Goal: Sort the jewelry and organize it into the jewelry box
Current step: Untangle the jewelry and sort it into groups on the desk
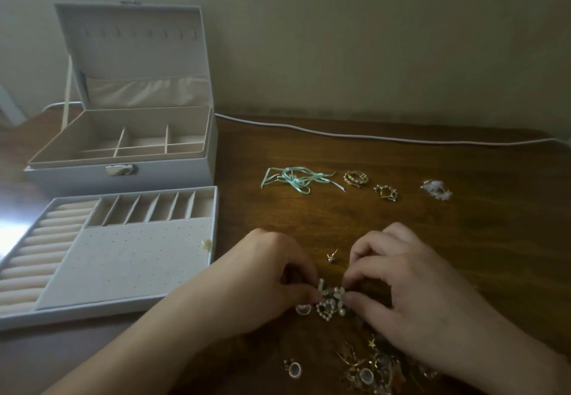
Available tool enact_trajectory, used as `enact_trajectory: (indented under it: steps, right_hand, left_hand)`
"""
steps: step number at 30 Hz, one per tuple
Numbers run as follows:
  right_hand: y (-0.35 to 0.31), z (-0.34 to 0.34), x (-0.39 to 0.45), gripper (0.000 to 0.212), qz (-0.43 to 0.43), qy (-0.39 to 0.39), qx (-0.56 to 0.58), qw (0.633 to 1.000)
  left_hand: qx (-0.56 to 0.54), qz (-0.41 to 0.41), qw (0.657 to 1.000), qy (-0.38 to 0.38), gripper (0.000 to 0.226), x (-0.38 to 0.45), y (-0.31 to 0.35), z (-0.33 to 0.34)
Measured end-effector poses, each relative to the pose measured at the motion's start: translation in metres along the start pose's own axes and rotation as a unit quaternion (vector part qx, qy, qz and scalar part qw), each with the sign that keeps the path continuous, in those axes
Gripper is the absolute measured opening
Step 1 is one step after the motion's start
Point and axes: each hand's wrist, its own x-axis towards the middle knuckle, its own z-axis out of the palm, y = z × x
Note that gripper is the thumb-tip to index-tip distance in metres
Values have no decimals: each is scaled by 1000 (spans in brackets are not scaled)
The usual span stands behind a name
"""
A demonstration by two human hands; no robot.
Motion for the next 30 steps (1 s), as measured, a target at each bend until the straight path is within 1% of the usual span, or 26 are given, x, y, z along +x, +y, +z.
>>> enact_trajectory:
  steps: [7, 10, 13, 15, 17, 19, 22, 24, 26, 28, 29, 30]
  right_hand:
    - [1, 1, 1, 13, -1, 17, 26, 1000]
    - [3, 0, -1, 11, 5, 10, 49, 999]
    - [7, -5, -1, 13, 21, 12, 105, 994]
    - [12, -10, 0, 15, 44, 41, 184, 981]
    - [15, -16, 0, 10, 68, 76, 285, 953]
    - [17, -22, -1, 3, 83, 94, 392, 911]
    - [26, -29, -2, 16, 107, 105, 527, 836]
    - [33, -36, -2, 16, 115, 109, 607, 779]
    - [44, -46, -2, 11, 116, 135, 662, 728]
    - [62, -60, -3, 10, 116, 190, 694, 685]
    - [75, -68, -3, 9, 120, 226, 695, 672]
    - [89, -74, -3, 9, 128, 257, 686, 669]
  left_hand:
    - [20, 15, 999, 22, 6, 0, 0, 1]
    - [15, 8, 1000, 17, 5, -1, 0, -1]
    - [9, 8, 1000, 18, 7, 0, 0, -1]
    - [3, 0, 1000, 26, 10, 1, 0, -1]
    - [-9, -8, 999, 43, 9, 1, 0, 0]
    - [-20, -8, 998, 63, 7, 0, 0, 1]
    - [-57, -11, 993, 105, 10, 0, 2, 0]
    - [-71, -9, 990, 125, 18, -1, 3, -1]
    - [-76, -9, 987, 141, 18, -1, 5, -3]
    - [-93, -21, 984, 153, 14, -1, 7, -4]
    - [-104, -29, 982, 158, 14, 0, 8, -4]
    - [-121, -39, 979, 162, 17, 0, 9, -4]
